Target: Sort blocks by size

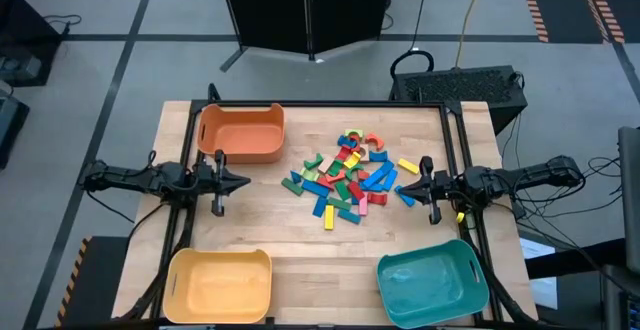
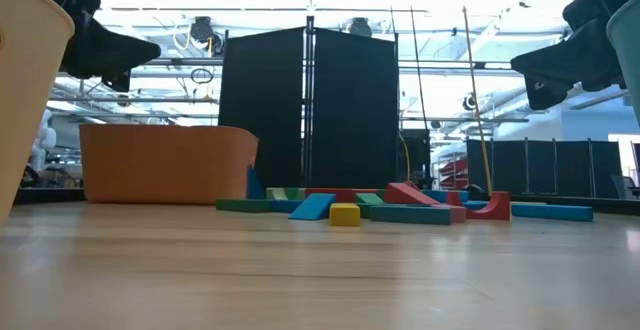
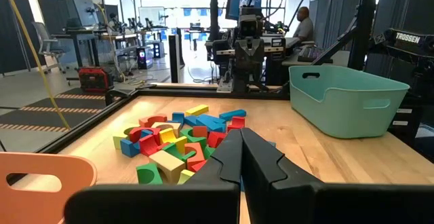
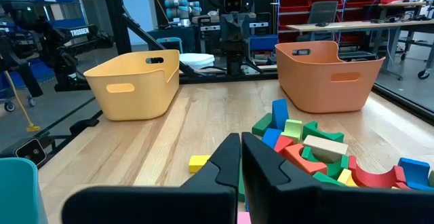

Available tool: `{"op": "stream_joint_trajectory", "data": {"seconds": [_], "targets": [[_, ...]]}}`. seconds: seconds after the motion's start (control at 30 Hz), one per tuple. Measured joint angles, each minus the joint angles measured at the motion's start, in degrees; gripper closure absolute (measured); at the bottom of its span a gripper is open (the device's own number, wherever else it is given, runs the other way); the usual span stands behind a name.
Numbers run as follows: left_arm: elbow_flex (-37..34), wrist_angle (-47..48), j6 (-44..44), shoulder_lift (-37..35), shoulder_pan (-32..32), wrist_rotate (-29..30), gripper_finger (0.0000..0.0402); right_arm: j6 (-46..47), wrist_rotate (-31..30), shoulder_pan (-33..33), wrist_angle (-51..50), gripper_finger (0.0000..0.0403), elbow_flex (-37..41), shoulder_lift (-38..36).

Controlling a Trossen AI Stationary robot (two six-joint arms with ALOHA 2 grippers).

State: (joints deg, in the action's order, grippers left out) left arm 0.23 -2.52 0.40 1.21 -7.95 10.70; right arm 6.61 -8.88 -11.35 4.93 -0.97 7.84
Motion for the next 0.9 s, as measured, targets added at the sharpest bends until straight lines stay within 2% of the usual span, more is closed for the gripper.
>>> {"op": "stream_joint_trajectory", "data": {"seconds": [0.6,0.73,0.9], "targets": [[0.0,-0.02,0.0,0.0,-0.02,-0.02,0.0401,-0.09,-0.11,0.0,1.54,0.0403,0.0,-0.04],[0.01,-0.02,0.01,0.02,0.0,-0.01,0.0402,-2.79,-1.57,0.07,3.08,0.0403,0.0,-0.05],[0.0,-0.15,-0.07,0.0,0.0,1.29,0.0402,-0.7,-1.64,0.07,3.67,0.0403,0.0,-0.04]]}}
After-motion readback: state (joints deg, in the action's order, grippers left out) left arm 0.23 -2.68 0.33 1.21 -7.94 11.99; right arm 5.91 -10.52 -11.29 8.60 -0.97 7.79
